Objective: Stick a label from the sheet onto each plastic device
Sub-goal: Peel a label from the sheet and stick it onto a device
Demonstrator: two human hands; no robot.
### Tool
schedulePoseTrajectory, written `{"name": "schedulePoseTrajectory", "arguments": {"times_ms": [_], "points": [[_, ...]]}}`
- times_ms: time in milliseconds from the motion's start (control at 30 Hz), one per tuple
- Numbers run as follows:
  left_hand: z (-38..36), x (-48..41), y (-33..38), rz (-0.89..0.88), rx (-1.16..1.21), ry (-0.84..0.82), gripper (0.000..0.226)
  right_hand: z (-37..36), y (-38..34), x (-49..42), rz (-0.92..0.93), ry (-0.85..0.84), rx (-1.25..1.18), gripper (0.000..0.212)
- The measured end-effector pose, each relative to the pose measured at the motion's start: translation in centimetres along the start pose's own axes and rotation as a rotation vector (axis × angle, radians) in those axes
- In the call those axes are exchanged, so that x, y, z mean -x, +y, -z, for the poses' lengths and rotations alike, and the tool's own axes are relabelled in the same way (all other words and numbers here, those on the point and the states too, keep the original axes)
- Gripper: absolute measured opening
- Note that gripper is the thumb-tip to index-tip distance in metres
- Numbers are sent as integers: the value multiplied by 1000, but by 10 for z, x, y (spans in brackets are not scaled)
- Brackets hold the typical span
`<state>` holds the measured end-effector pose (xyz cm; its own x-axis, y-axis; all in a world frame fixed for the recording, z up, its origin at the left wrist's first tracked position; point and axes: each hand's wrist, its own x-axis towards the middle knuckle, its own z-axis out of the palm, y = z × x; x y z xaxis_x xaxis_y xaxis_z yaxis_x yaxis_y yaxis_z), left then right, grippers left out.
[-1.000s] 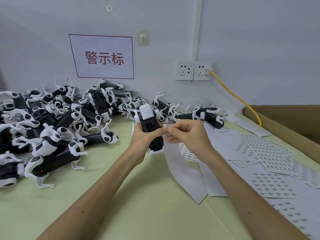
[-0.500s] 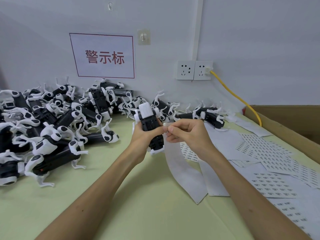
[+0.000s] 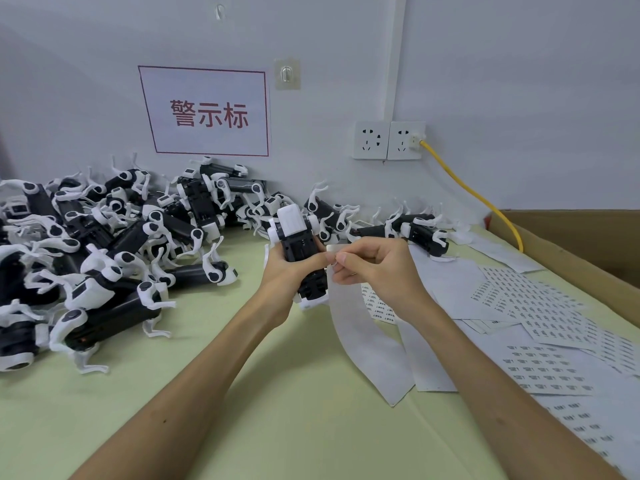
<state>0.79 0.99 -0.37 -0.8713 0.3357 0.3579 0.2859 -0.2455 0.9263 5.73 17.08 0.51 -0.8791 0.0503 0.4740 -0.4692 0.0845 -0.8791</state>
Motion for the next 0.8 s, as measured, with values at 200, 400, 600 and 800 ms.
{"name": "schedulePoseTrajectory", "arguments": {"times_ms": [200, 400, 600, 800], "points": [[0, 0, -1, -6, -9, -2, 18, 0, -1, 1, -3, 5, 5, 17], [0, 0, -1, -10, -17, -5, 16, 1, -2, 1, -9, -4, -17, 13], [0, 0, -1, -6, -13, 2, 19, -1, -1, 1, -8, 12, -14, 16], [0, -1, -2, 1, -19, 25, 20, -2, 0, 1, -6, 7, -22, 17]]}}
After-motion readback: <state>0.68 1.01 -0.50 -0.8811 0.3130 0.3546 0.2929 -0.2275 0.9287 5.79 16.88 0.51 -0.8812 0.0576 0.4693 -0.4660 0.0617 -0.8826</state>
